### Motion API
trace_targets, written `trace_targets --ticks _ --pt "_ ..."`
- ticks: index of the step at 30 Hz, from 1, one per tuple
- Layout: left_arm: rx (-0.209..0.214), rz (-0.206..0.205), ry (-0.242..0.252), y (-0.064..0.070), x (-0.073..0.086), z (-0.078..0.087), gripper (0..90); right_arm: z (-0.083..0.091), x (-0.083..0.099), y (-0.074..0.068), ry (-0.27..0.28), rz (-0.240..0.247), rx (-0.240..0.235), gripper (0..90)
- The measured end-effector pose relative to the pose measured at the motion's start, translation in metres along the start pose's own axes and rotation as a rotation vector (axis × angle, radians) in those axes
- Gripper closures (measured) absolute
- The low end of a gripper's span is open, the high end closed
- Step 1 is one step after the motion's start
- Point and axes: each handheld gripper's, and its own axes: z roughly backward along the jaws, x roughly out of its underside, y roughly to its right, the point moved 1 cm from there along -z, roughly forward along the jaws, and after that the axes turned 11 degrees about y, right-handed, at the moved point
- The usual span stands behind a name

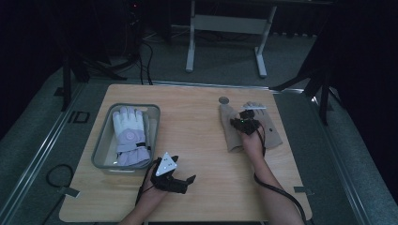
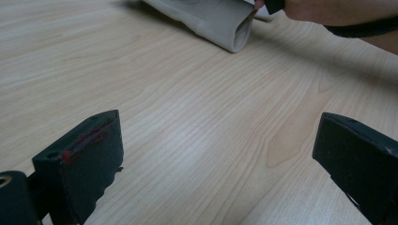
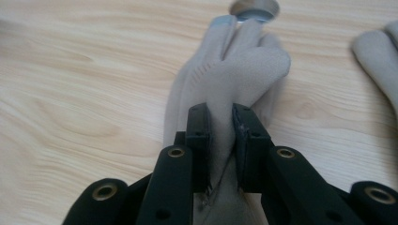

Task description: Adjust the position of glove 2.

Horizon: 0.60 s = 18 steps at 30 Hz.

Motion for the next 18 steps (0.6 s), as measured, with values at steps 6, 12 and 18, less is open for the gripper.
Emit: trace_targets --ticks 6,12,18 --pt "-0.017 -0.017 0.004 -0.001 0.0 0.002 2.4 0.017 -0.011 -0.028 0.052 -0.056 -0.021 78.2" --pt "-0.027 -0.026 0.007 0.0 0.001 0.002 2.4 0.033 -0.016 -0.056 0.105 -0.068 -0.002 78.2" --pt "-0.036 -0.028 0.021 0.0 0.002 0.003 2.4 0.047 -0.01 -0.078 0.152 -0.127 0.004 78.2"
